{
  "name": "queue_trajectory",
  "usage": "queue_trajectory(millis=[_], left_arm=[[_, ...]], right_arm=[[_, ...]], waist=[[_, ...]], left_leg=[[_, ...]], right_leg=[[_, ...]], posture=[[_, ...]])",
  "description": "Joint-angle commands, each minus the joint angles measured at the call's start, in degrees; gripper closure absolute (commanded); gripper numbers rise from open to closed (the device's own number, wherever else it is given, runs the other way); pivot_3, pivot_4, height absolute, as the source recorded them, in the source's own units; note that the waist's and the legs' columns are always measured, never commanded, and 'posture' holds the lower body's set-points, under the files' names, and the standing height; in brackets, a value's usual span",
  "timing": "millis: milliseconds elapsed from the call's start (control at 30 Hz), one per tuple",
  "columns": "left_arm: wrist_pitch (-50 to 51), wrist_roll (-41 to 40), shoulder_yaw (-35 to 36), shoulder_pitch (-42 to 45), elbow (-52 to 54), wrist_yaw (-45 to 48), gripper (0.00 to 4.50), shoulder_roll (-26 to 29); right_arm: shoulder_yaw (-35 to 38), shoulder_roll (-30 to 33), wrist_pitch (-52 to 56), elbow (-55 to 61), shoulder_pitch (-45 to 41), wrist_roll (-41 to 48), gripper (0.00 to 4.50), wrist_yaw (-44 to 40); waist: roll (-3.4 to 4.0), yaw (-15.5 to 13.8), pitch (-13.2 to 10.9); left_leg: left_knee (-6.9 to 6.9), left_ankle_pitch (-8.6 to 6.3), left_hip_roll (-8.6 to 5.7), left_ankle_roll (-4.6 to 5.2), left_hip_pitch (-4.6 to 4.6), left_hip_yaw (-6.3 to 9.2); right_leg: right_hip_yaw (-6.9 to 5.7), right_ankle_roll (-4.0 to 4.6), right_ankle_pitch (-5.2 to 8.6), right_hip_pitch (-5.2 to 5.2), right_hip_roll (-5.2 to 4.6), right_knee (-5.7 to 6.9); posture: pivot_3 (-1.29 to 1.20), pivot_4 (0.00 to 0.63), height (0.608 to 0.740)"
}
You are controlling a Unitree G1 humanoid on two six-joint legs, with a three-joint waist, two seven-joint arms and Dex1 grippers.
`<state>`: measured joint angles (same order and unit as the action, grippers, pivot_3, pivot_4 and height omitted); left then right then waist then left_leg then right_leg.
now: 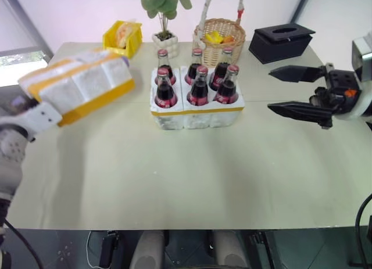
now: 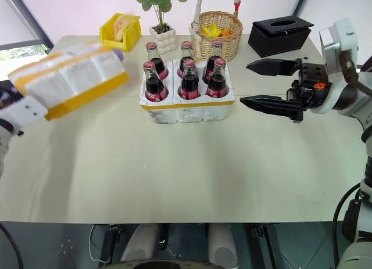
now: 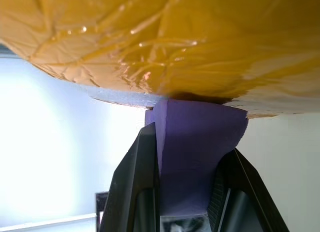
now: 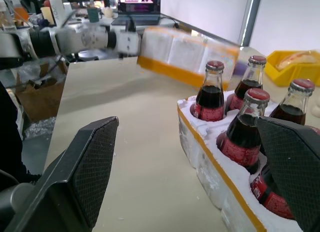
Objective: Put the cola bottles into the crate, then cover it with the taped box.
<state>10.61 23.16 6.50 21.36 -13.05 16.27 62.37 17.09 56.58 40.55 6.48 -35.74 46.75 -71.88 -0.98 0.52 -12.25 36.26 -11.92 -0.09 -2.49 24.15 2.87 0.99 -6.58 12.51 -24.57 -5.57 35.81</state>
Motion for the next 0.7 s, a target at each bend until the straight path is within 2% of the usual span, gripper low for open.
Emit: queue_trajectory(millis=[33,167,300,467,700], left_arm=[[-3.47,-0.53,0.39,10.89,-0.54,2.77,3.95,4.21],[-6.78,0.35,-4.58,23.59,-3.51,6.74,3.95,3.31],[-8.46,-0.18,-8.18,31.48,-2.52,10.85,3.95,-0.32],[-8.75,0.06,-11.62,33.78,2.34,15.28,3.95,-5.45],[-10.09,2.47,-15.22,34.14,6.32,15.12,3.95,-12.44]], right_arm=[[2.10,2.08,-0.36,-0.73,0.54,-0.35,0.00,-0.13],[2.78,2.33,-0.71,-0.69,1.67,-0.90,0.00,0.90],[3.12,1.99,-1.99,0.12,3.40,-2.00,0.00,2.10],[3.70,1.74,-2.44,0.49,4.54,-1.81,0.00,2.89],[4.00,0.79,-2.37,1.07,5.03,-1.09,0.00,4.05]], waist=[[-0.01,-0.10,0.01],[-0.01,0.24,0.02],[-0.01,0.40,0.02],[-0.02,0.60,0.01],[-0.02,0.49,0.01]], left_leg=[[0.04,0.00,-0.01,0.00,0.04,0.00],[0.01,0.01,-0.03,0.01,0.09,-0.09],[0.01,0.01,-0.03,0.02,0.05,-0.09],[0.15,0.01,-0.03,0.02,0.06,-0.11],[0.38,0.01,-0.03,0.02,0.13,-0.08]], right_leg=[[0.01,-0.01,0.00,0.00,0.00,-0.01],[0.04,-0.23,-0.12,0.03,-0.01,-0.18],[0.05,-0.29,-0.13,0.02,0.00,-0.06],[0.08,-0.30,-0.13,0.02,0.00,0.05],[0.09,-0.34,-0.11,0.01,0.01,0.19]], posture=[[0.00,0.150,0.740],[0.00,0.150,0.740],[0.00,0.150,0.740],[0.00,0.150,0.740],[0.00,0.150,0.740]])
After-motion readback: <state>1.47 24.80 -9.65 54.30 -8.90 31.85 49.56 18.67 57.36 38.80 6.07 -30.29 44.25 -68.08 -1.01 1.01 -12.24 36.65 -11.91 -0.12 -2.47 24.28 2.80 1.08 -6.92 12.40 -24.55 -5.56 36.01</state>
